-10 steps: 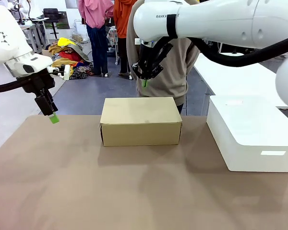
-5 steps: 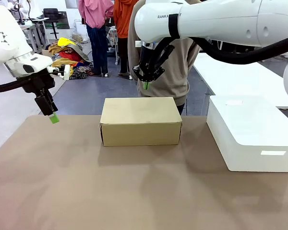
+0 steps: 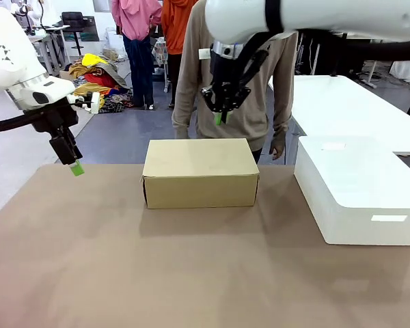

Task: Pack the shoes into the box.
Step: Press down on the lid of the Shoes Box.

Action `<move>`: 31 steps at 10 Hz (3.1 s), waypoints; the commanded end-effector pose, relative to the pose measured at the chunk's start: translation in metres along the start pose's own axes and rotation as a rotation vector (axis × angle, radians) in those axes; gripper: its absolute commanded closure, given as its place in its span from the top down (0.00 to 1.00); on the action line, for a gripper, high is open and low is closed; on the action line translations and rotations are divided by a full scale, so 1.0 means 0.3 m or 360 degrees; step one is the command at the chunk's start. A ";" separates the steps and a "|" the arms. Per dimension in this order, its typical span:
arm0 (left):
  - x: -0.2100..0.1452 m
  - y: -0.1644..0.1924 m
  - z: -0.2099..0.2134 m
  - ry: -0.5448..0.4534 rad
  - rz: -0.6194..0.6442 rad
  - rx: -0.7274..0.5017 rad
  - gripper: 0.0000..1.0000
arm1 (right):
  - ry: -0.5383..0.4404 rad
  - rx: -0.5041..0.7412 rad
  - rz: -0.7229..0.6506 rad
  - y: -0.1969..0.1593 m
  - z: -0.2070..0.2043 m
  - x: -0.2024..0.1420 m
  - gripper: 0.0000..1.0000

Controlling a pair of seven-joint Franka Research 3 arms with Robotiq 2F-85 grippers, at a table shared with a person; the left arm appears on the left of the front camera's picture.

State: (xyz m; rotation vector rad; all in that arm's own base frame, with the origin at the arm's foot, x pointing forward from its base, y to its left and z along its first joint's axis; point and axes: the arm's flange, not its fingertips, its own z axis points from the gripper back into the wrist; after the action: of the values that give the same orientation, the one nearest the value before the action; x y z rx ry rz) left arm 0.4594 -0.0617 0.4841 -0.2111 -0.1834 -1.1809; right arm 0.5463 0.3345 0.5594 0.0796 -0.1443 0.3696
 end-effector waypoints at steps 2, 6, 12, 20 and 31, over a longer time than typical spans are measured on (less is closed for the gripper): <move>-0.002 0.004 0.003 -0.0014 0.0018 0.0003 1.00 | 0.0035 0.0063 0.0113 -0.082 0.023 -0.254 1.00; -0.002 0.004 0.003 -0.0014 0.0018 0.0003 1.00 | 0.0032 -0.0017 0.0162 -0.170 -0.017 -0.443 1.00; -0.002 0.004 0.003 -0.0014 0.0018 0.0003 1.00 | 0.0063 0.0006 0.0137 -0.230 -0.169 -0.577 1.00; -0.002 0.004 0.003 -0.0014 0.0018 0.0003 1.00 | 0.0100 -0.0051 0.0098 -0.213 -0.159 -0.558 1.00; -0.002 0.004 0.003 -0.0014 0.0018 0.0003 1.00 | 0.0100 -0.0051 0.0098 -0.213 -0.159 -0.558 1.00</move>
State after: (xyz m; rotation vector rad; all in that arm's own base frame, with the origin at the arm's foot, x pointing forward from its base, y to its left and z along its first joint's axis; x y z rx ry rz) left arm 0.4597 -0.0616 0.4841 -0.2113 -0.1835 -1.1806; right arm 0.4204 0.2218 0.4783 0.0378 -0.0911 0.4286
